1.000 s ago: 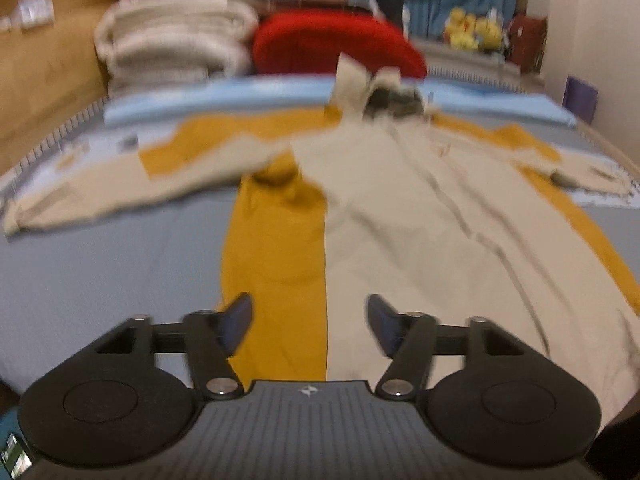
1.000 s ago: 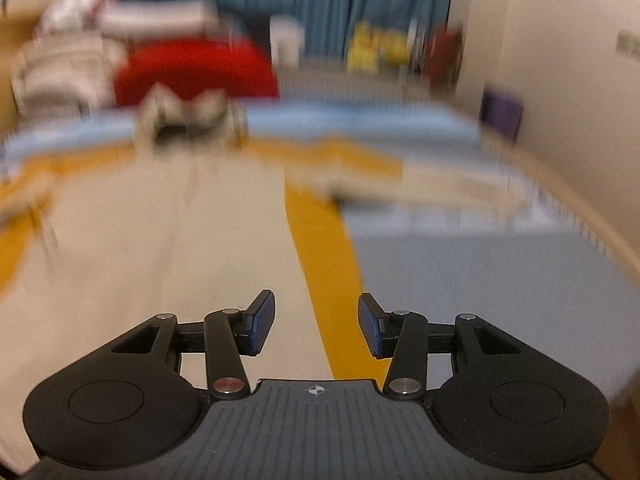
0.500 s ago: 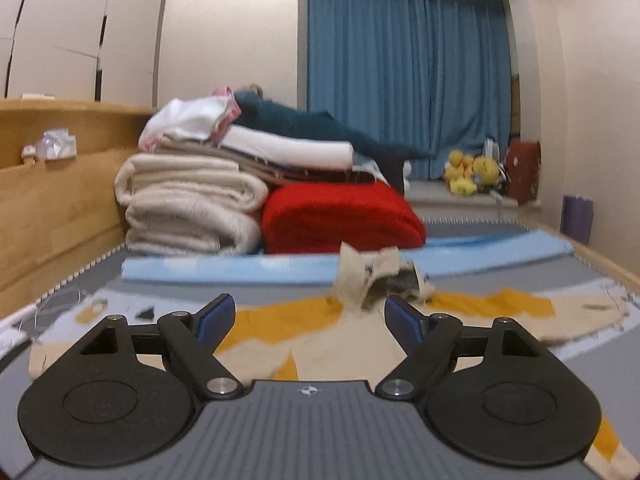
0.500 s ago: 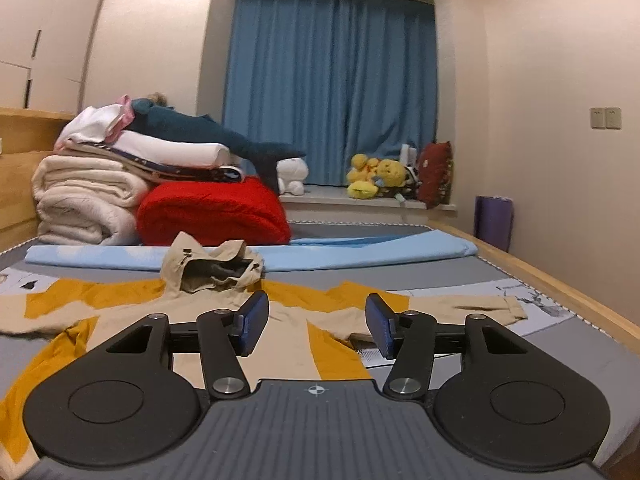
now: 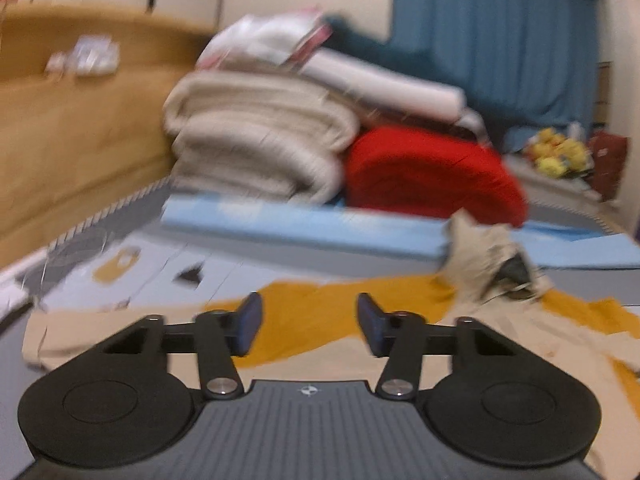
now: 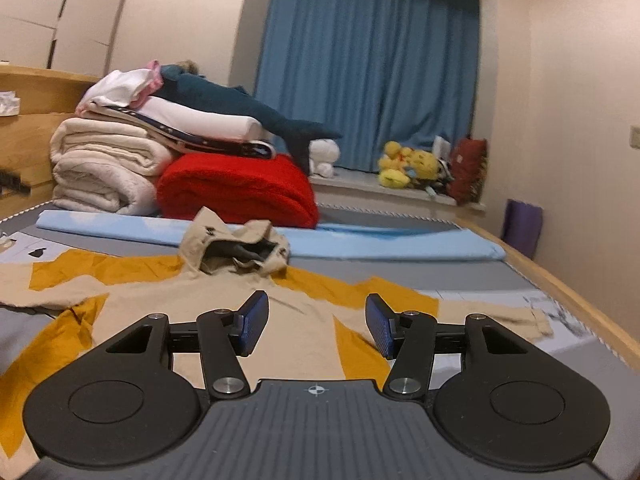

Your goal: Fold large clothes

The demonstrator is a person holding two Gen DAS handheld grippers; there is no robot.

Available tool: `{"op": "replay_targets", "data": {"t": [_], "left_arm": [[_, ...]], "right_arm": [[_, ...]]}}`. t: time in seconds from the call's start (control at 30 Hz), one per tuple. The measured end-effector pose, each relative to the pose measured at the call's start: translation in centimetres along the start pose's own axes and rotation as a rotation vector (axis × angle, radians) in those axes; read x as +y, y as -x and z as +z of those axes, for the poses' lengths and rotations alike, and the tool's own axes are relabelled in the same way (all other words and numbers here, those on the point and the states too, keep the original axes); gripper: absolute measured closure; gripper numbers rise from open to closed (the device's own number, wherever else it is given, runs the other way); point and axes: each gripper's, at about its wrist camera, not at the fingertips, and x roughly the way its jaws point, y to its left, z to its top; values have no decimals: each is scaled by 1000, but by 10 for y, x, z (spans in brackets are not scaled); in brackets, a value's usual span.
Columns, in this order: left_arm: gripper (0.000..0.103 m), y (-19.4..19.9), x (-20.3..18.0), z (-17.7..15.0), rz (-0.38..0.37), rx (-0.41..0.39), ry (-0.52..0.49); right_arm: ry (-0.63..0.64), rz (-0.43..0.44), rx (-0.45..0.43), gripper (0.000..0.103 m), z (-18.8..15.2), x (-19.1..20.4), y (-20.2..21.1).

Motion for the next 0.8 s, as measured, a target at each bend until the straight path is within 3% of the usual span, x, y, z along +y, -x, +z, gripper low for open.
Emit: {"op": "replay_targets", "data": {"t": [0.1,0.17,0.2,0.23,0.37,0.5,0.6,0.67,0.73,0.8], "left_arm": [[74,-41,42,-20,57,104,61],[74,-60,65,-32,87,160,92],[74,-67,76,-37,102,181,102],[74,-74,88,-42,118,203,123],[74,-89,130,-56,179,242,220],[72,-97,176,-66,241,261,355],[70,-98,209,-72,290,258,478],[66,-98,227,-74,319,251,543],[66,-100,244,-78,341,250,608],[62,-101,258,-80,352,250,659]], "right_arm": [[16,53,-4,49,25,19,-26],[13,104,-2,61,39,33,-47],[9,141,4,74,47,41,-60],[3,178,10,80,53,51,-74],[-10,258,11,84,69,84,-124],[-1,313,20,84,64,100,-159],[-11,321,116,84,48,106,-183],[-18,352,144,86,46,109,-191],[20,379,134,95,48,115,-195],[59,369,127,95,51,117,-199]]}}
